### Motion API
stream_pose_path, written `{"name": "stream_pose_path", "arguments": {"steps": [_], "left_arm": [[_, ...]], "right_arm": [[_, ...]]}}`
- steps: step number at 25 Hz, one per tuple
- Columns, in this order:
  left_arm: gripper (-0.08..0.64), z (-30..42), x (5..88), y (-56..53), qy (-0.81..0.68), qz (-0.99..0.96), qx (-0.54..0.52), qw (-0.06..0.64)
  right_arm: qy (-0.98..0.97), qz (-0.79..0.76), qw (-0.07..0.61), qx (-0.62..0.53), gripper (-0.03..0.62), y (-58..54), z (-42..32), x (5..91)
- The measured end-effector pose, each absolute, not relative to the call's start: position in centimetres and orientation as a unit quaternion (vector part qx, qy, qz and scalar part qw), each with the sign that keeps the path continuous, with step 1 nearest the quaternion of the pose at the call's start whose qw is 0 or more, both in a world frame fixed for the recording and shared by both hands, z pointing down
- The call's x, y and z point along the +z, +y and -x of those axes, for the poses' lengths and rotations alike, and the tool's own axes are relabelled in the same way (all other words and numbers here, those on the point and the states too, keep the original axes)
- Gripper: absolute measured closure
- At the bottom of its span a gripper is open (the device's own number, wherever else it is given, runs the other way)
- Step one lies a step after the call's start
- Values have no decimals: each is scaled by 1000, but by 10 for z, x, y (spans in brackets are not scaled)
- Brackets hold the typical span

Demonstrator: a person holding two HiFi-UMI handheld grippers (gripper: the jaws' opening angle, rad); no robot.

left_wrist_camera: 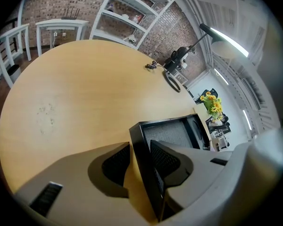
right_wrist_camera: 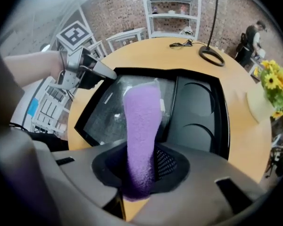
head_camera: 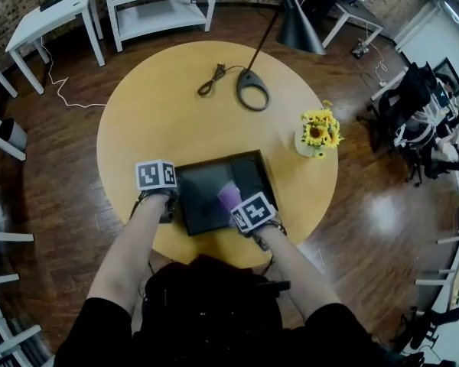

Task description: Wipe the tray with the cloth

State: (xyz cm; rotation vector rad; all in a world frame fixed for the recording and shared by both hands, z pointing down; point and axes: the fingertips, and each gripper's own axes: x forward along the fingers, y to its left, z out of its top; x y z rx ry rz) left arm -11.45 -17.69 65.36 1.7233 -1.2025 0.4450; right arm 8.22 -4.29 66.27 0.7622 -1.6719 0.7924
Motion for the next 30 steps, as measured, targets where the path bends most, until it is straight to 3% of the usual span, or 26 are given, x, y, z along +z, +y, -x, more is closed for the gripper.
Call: {"name": "stream_pose_path", "arguments": {"steps": [4, 13, 18, 30], "left_arm": [[426, 113, 652, -180, -491, -710, 181, 471], [431, 109, 654, -174, -485, -712, 175, 478], [436, 109, 655, -175, -487, -705, 166, 488], [436, 116, 656, -175, -490, -702, 162, 490]], "right_arm": [[-717, -338, 474, 384, 491, -73, -86, 639], [-707, -414, 457, 345, 491, -161, -103, 622], [-708, -401, 500, 297, 489, -168, -96, 644], [-699, -448, 517, 209, 491, -193, -137, 639]]}}
